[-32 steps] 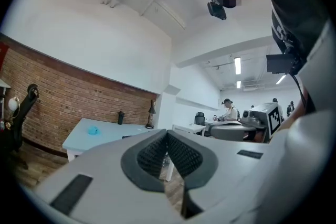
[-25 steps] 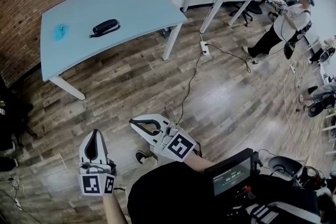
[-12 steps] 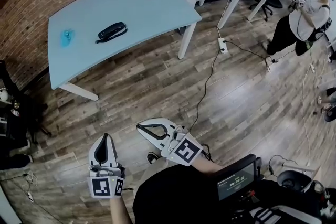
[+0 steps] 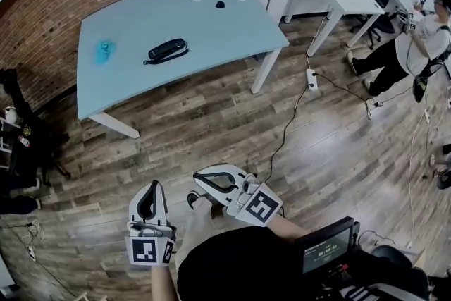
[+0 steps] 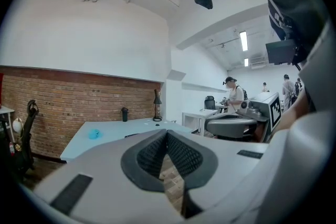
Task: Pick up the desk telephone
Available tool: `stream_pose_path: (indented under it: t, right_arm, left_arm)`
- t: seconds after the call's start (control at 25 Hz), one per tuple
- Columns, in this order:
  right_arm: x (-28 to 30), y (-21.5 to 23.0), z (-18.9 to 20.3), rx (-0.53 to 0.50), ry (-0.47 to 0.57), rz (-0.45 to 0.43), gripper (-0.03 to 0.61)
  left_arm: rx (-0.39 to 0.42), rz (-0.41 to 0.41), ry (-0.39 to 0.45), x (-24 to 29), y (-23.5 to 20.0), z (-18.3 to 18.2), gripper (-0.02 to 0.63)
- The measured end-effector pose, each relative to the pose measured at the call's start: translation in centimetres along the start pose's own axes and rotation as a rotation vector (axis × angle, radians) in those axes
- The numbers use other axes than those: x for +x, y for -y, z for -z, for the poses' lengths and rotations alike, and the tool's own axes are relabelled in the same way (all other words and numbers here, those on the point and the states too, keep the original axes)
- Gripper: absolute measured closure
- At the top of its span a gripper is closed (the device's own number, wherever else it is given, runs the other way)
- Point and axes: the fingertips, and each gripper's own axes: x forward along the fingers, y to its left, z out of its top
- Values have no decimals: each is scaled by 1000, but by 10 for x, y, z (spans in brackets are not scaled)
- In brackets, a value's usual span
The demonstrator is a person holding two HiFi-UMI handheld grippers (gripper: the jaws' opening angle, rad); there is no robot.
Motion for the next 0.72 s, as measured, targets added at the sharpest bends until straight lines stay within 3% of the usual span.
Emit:
stream_pose_path:
  t: [0.36, 0.48, 0.72]
  right_arm:
    - [53, -5, 7, 4, -78, 48, 557]
    - [68, 2, 16, 92, -124, 130, 557]
    - [82, -1, 24, 93, -218, 197, 557]
  left_arm:
    - [63, 104, -14, 17, -52, 3, 621]
    - [46, 129, 29, 16, -72, 0, 621]
    - [-13, 195, 58, 6, -94, 4, 621]
